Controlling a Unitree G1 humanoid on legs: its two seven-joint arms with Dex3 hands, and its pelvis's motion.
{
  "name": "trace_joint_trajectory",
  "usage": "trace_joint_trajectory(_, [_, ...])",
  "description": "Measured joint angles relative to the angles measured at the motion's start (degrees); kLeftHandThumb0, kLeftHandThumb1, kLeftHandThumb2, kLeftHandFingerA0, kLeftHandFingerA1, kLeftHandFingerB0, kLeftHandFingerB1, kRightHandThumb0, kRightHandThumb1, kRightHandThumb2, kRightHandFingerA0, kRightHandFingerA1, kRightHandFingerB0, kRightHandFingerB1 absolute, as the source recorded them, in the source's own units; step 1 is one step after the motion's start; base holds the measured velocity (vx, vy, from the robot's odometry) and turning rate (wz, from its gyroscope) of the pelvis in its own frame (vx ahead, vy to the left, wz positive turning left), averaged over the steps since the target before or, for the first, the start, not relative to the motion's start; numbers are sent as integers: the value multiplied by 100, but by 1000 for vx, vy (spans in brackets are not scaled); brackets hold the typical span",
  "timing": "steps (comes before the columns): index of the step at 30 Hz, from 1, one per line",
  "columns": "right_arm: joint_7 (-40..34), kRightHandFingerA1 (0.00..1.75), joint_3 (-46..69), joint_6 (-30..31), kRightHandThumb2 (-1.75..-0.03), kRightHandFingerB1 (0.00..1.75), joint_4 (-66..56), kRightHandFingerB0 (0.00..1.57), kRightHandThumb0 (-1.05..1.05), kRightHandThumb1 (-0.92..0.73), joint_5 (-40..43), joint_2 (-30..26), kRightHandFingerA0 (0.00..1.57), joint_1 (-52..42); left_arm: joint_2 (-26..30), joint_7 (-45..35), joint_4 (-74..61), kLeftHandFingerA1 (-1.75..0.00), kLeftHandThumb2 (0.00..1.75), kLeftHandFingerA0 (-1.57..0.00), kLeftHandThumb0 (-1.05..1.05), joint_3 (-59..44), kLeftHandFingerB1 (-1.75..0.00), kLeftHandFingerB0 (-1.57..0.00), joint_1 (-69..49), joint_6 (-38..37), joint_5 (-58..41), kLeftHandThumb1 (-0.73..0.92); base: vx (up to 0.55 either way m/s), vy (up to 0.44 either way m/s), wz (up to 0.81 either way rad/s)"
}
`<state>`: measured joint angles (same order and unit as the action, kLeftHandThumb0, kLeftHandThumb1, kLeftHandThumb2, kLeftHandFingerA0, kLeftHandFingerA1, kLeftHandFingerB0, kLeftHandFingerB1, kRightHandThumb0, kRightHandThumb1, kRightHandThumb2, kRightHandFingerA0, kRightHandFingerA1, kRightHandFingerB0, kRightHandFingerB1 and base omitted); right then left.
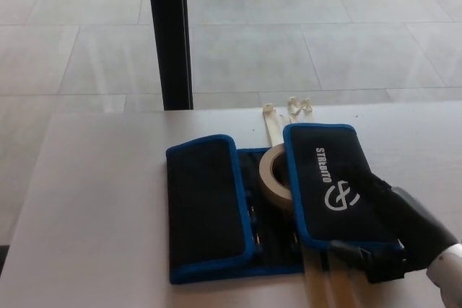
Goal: The robot uses its right hand to open a black folded toolkit cover kept in the middle of the desk
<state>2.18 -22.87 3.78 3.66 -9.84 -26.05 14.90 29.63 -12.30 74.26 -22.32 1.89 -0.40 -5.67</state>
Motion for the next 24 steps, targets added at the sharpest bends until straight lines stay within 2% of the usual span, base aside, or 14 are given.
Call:
trace_joint_trajectory(2, [-34,12,-109,-21,-60,29,99,15,-59,-66,-144,-40,0,71,0,0,0,-54,69,-36,-88,28,-38,-27,2,0,2,92,0,0,0])
trace_joint_trajectory(5, [-111,9,-266,-54,-76,39,256,11,-65,-43,-390,-105,0,187,0,-1,0,-57,84,-32,-95,66,-43,-24,13,0,2,76,0,0,0])
trace_joint_trajectory(8, [-180,10,-426,-68,-77,41,364,12,-66,-44,-610,-128,0,277,0,-1,0,-56,71,-38,-92,98,-37,-29,26,0,3,92,0,0,0])
trace_joint_trajectory(9, [-212,8,-491,-75,-66,34,410,16,-53,-61,-701,-130,0,321,0,-1,0,-61,112,-34,-87,118,-50,-26,34,0,4,73,0,0,0])
trace_joint_trajectory(10, [-244,8,-556,-80,-65,33,454,18,-55,-62,-787,-131,0,359,0,-1,0,-55,85,-30,-98,138,-40,-27,43,0,7,81,0,0,0])
trace_joint_trajectory(14, [-369,16,-817,-84,-83,43,638,13,-63,-47,-1093,-131,0,465,0,-1,0,-59,86,-33,-95,204,-43,-26,86,0,22,76,0,0,0])
trace_joint_trajectory(16, [-431,32,-929,-84,-59,30,741,24,-52,-65,-1221,-131,0,526,0,-1,0,-58,88,-32,-94,219,-44,-25,103,0,23,76,0,0,0])
trace_joint_trajectory(18, [-542,54,-1079,-85,-104,49,885,0,-32,-54,-1412,-130,3,595,0,-1,0,-55,67,-35,-90,248,-38,-28,125,0,27,92,0,0,0])
trace_joint_trajectory(19, [-593,54,-1131,-85,-104,49,949,0,-32,-54,-1486,-130,3,619,0,-1,0,-55,67,-35,-90,258,-38,-28,132,0,28,92,0,0,0])
trace_joint_trajectory(20, [-657,43,-1188,-85,-59,30,1010,15,-47,-62,-1567,-130,7,642,0,-1,0,-56,67,-37,-92,268,-38,-28,139,0,28,91,0,0,0])
trace_joint_trajectory(21, [-723,53,-1241,-86,-104,50,1066,0,-32,-55,-1644,-130,2,669,0,-1,0,-56,68,-37,-92,275,-37,-28,143,0,28,92,0,0,0])
trace_joint_trajectory(22, [-795,53,-1294,-88,-106,50,1131,0,-32,-57,-1722,-129,2,703,0,-2,0,-55,69,-36,-91,285,-38,-28,149,0,29,92,0,0,0])
trace_joint_trajectory(23, [-882,53,-1352,-91,-106,51,1204,0,-32,-58,-1808,-129,2,744,0,-1,0,-60,112,-32,-89,300,-50,-23,156,0,31,72,0,0,0])
trace_joint_trajectory(24, [-965,53,-1408,-94,-106,51,1274,0,-32,-58,-1898,-129,1,775,0,-1,0,-57,88,-31,-97,323,-43,-24,163,0,37,76,0,0,0])
